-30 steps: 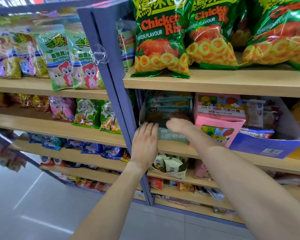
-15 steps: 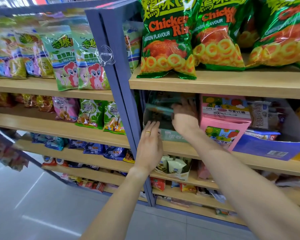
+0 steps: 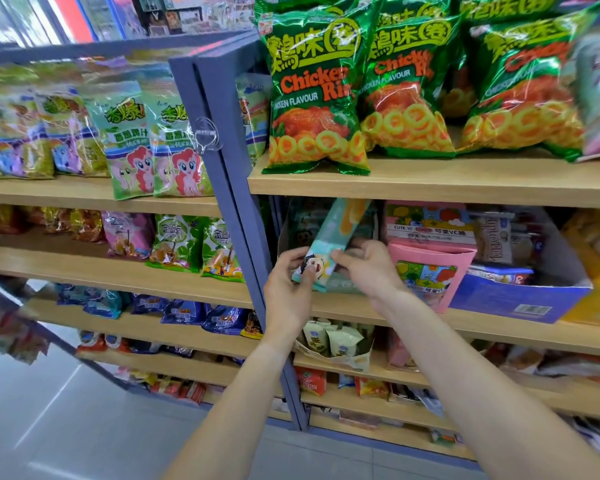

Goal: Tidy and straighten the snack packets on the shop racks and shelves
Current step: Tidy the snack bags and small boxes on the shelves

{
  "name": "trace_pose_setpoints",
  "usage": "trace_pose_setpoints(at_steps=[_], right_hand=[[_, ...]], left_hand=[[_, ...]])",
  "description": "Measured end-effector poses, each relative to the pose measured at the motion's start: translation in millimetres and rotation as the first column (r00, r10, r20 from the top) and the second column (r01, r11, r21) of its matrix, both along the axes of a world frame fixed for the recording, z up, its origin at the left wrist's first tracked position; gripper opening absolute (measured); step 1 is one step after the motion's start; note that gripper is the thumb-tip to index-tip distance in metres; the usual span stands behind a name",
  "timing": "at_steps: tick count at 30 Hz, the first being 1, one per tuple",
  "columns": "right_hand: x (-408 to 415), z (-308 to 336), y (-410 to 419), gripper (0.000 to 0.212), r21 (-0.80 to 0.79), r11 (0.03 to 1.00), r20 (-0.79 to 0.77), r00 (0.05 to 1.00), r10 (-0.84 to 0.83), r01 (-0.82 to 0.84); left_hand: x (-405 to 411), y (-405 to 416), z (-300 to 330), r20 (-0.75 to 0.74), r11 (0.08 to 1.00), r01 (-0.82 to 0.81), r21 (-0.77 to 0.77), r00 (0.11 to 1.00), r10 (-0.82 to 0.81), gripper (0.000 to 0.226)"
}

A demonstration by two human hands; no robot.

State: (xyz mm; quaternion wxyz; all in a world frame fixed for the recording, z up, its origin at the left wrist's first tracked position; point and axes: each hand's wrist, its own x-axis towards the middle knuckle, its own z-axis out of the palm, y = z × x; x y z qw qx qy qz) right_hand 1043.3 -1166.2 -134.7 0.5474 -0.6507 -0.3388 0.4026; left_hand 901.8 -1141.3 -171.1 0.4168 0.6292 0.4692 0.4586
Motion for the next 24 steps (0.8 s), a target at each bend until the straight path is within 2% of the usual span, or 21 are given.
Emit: trace_pose_setpoints(at_steps=[2, 3, 4, 6, 8, 9, 11, 13, 15, 17, 19, 22, 24], right_hand=[[4, -2, -7, 0.035, -0.072, 0.997, 0.22, 0.975, 0.018, -0.002], [6, -2, -12, 0.039, -0.104, 0.994, 0.359, 0.933, 0.017, 0.022], [9, -2, -17, 0.041, -0.109, 0.992, 0.491, 0.871, 0.001, 0.06], [10, 0, -26, 0.038, -0.003, 0.995, 0.694, 0.716, -0.072, 0.103], [6, 2, -29, 0.044, 0.136, 0.99, 0.839, 0.527, -0.134, 0.036], [4, 2, -27, 0.051, 0.145, 0.989, 0.899, 0.422, -0.122, -0.023], [2, 7, -17, 0.061, 0.037, 0.997, 0.978, 0.206, -0.021, -0.072], [1, 17, -7, 0.053, -0.146, 0.989, 0.983, 0.104, 0.149, -0.039], [3, 20, 2, 0.039, -0.273, 0.961, 0.956, 0.097, 0.275, -0.037], [4, 18, 9, 0.036, -0.309, 0.95, 0.933, 0.175, 0.313, -0.05], [7, 13, 14, 0.034, -0.324, 0.944, 0.915, 0.236, 0.328, -0.054], [12, 5, 25, 0.032, -0.399, 0.913, 0.869, 0.28, 0.407, -0.087], [16, -2, 30, 0.033, -0.405, 0.909, 0.857, 0.307, 0.414, -0.097]], left_hand=[[-3, 6, 5, -0.192, 0.988, -0.02, 0.151, 0.98, 0.049, 0.029], [-4, 9, 8, -0.301, 0.97, -0.01, 0.245, 0.95, 0.086, 0.029], [-5, 12, 9, -0.396, 0.944, 0.015, 0.328, 0.91, 0.123, 0.029], [-6, 20, 16, -0.532, 0.902, 0.098, 0.421, 0.832, 0.158, 0.032], [-3, 27, 24, -0.633, 0.888, 0.164, 0.429, 0.756, 0.166, 0.038], [-1, 29, 28, -0.671, 0.891, 0.184, 0.416, 0.723, 0.164, 0.039], [2, 33, 33, -0.72, 0.9, 0.208, 0.383, 0.678, 0.15, 0.04], [4, 36, 34, -0.748, 0.907, 0.22, 0.36, 0.649, 0.14, 0.041], [5, 37, 35, -0.786, 0.909, 0.234, 0.344, 0.602, 0.142, 0.042], [6, 34, 32, -0.816, 0.881, 0.266, 0.39, 0.543, 0.198, 0.05], [5, 31, 24, -0.821, 0.816, 0.325, 0.478, 0.495, 0.283, 0.059], [2, 24, 1, -0.806, 0.768, 0.393, 0.506, 0.531, 0.26, 0.062], [-3, 21, -17, -0.821, 0.767, 0.416, 0.488, 0.517, 0.242, 0.056]])
